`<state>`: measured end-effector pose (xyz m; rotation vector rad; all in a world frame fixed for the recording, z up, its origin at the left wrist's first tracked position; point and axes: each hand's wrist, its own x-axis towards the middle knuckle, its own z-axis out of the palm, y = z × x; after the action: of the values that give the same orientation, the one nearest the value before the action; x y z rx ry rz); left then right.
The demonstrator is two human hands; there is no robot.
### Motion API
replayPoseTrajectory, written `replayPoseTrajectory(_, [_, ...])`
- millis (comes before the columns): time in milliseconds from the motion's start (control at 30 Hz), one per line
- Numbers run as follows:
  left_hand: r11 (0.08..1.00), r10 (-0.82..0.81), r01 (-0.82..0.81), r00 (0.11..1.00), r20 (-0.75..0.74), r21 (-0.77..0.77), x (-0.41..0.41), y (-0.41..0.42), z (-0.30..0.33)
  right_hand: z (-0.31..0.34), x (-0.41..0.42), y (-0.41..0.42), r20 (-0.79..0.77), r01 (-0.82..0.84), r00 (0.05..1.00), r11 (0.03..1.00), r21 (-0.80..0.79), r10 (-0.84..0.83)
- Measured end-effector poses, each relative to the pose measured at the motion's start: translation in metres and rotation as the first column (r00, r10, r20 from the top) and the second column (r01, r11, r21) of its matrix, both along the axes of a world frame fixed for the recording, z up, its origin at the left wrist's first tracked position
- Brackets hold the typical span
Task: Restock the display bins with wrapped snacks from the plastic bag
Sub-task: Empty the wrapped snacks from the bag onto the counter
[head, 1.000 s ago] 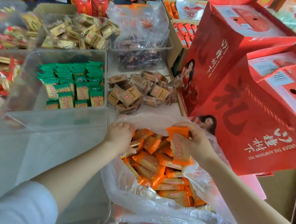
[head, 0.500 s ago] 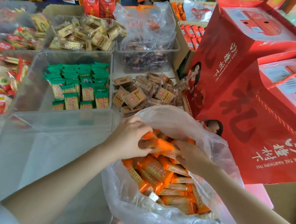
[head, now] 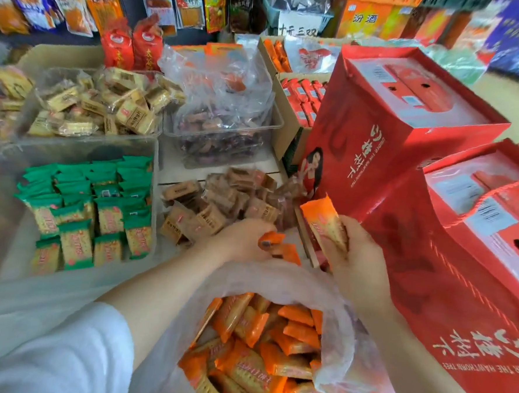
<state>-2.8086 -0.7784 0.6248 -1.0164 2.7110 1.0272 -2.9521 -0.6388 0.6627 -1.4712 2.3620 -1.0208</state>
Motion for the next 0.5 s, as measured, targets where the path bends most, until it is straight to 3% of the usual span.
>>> replayPoseTrajectory(67, [0.993, -0.115, 0.115, 0.992, 0.055, 0.009, 0.007, 0.008, -0.024, -0.016, -0.011, -0.019, -0.117, 0.032, 0.993, 0.994, 0.108, -0.02])
replayPoseTrajectory(167, [0.977, -0.17, 0.178, 0.982, 0.079, -0.119, 0.018, 0.011, -0.051, -0.048, -0.015, -0.052, -0.224, -0.033, 0.967, 0.931, 0.364, 0.121])
replayPoseTrajectory(233, [0.985, -0.104, 0.108, 0.994, 0.035, -0.136, 0.023, 0.009, -0.056, -0.069, -0.012, -0.071, -0.247, -0.059, 0.936, 0.804, 0.591, 0.25])
replayPoseTrajectory(300, [0.992, 0.001, 0.006, 0.999, 0.053, -0.126, 0.027, 0.005, -0.056, -0.084, -0.011, -0.081, -0.186, -0.065, 0.922, 0.609, 0.79, 0.339])
replayPoseTrajectory(367, [0.989, 0.058, -0.048, 0.996, 0.069, -0.141, 0.025, 0.002, -0.057, -0.098, -0.015, -0.08, -0.052, -0.127, 0.947, 0.52, 0.845, 0.317])
replayPoseTrajectory(433, [0.984, 0.071, -0.058, 0.995, 0.073, -0.168, 0.018, 0.002, -0.055, -0.107, -0.019, -0.072, 0.087, -0.178, 0.98, 0.581, 0.794, 0.181])
replayPoseTrajectory(500, [0.978, 0.074, -0.059, 0.995, 0.069, -0.199, 0.01, 0.002, -0.057, -0.104, -0.024, -0.062, 0.145, -0.156, 0.986, 0.741, 0.654, 0.08])
